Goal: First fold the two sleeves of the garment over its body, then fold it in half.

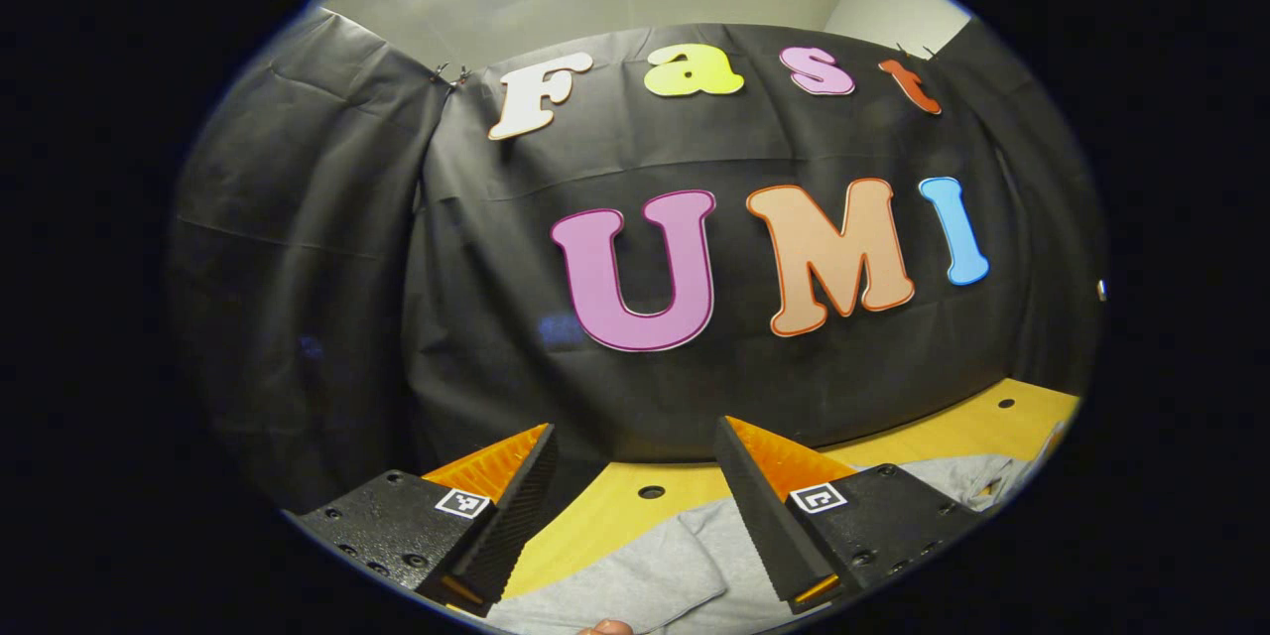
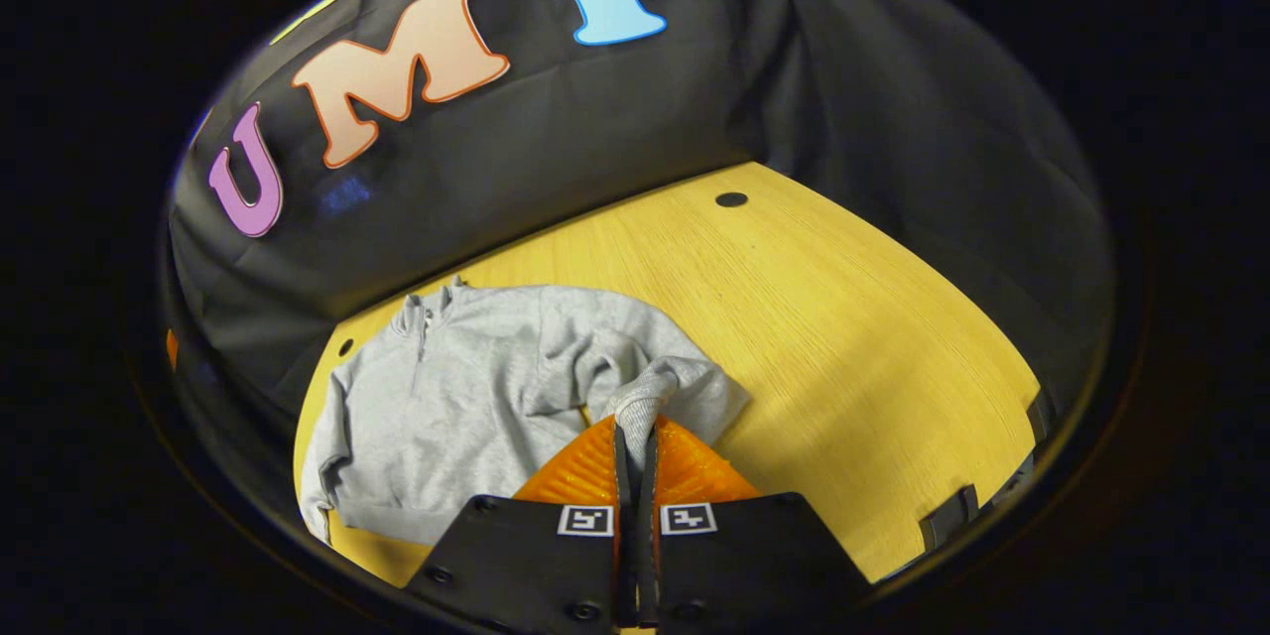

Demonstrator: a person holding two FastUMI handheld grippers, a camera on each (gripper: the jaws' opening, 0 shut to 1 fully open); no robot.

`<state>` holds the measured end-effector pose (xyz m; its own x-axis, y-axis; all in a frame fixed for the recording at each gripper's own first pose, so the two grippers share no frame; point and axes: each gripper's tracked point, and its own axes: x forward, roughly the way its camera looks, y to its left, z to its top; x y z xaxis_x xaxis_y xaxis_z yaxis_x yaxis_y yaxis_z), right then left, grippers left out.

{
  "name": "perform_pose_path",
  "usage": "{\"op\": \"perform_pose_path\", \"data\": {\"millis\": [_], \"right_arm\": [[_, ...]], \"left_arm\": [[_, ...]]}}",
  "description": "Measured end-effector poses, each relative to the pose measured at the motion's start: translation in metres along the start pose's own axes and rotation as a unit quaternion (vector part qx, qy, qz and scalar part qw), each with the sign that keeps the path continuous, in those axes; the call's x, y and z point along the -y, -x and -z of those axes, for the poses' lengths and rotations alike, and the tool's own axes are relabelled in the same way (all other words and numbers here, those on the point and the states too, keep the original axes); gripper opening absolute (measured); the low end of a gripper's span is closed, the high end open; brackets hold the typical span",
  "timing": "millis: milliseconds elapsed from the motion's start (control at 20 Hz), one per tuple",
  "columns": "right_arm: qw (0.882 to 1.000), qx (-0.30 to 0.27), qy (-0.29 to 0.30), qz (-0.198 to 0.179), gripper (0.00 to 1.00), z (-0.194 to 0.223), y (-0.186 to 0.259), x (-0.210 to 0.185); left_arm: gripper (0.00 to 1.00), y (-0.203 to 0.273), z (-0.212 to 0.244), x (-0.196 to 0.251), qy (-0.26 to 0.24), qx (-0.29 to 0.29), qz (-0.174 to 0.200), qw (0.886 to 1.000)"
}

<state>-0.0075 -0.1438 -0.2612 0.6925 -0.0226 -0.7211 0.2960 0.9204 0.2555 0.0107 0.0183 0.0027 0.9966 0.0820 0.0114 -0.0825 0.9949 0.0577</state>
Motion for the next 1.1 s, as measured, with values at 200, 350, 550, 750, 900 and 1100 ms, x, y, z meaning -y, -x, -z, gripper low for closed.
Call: {"op": "perform_pose_path", "data": {"millis": [200, 350, 550, 750, 900, 1100], "right_arm": [[1.0, 0.01, -0.002, -0.028, 0.03, -0.021, -0.014, -0.035], [0.999, 0.016, 0.011, -0.046, 0.03, -0.035, -0.026, -0.063], [0.997, 0.024, 0.027, -0.07, 0.03, -0.049, -0.039, -0.108], [0.993, 0.031, 0.055, -0.098, 0.03, -0.057, -0.049, -0.158], [0.99, 0.029, 0.065, -0.118, 0.03, -0.057, -0.055, -0.194], [0.986, 0.025, 0.087, -0.143, 0.03, -0.052, -0.062, -0.237]], "left_arm": [[0.96, 0.007, 0.005, -0.024, 0.0, -0.005, -0.025, 1.0], [0.93, 0.013, 0.009, -0.041, -0.003, -0.01, -0.041, 0.999], [0.93, 0.022, 0.016, -0.063, -0.005, -0.018, -0.061, 0.998], [0.93, 0.029, 0.022, -0.086, -0.006, -0.024, -0.081, 0.996], [0.94, 0.033, 0.026, -0.103, -0.004, -0.03, -0.095, 0.995], [0.93, 0.04, 0.03, -0.125, -0.009, -0.032, -0.112, 0.993]]}}
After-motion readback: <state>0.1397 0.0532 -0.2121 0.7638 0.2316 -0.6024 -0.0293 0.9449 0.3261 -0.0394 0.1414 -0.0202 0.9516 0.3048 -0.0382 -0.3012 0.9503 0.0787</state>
